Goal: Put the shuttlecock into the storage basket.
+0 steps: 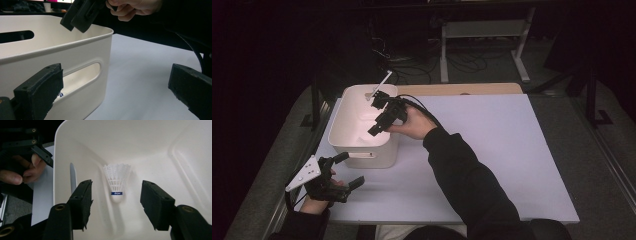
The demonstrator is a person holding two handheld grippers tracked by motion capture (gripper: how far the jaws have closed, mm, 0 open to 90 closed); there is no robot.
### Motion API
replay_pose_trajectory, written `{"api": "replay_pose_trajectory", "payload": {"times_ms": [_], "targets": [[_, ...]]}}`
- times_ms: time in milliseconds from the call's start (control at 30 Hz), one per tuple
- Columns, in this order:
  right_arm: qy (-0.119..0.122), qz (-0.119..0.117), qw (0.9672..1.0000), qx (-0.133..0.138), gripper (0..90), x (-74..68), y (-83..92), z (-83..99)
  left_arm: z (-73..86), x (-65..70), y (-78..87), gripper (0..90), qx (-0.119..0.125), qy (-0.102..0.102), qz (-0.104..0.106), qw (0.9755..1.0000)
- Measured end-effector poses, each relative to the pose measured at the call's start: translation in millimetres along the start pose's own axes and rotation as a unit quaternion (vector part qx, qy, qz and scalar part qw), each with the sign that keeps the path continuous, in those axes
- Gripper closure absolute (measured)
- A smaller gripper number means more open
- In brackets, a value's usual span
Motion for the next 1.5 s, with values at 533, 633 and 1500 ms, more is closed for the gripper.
{"api": "replay_pose_trajectory", "payload": {"times_ms": [533, 633, 1500], "targets": [[-0.004, 0.035, 0.9984, 0.045, 13.5, -4.1, 25.6, 4.6, 0.0, 0.0, 0.4, 0.0, 0.001, 0.000, -0.001, 1.0000], [-0.003, 0.039, 0.9980, 0.049, 11.5, -4.4, 30.0, 7.6, 0.0, 0.0, 0.4, 0.0, 0.001, 0.000, -0.001, 1.0000], [-0.007, 0.061, 0.9928, 0.103, 0.0, -7.0, 75.1, 42.8, -0.1, 0.1, -0.1, 0.0, 0.000, -0.001, -0.001, 1.0000]]}}
Point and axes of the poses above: each handheld gripper's, and its own axes: y roughly backward along the jaws, z roughly out of its underside, x roughly to its right, the point moved 2 cm from there along -y, roughly forward along the jaws, and after that the axes turned 13 degrees about -z, right-handed, at the moved point
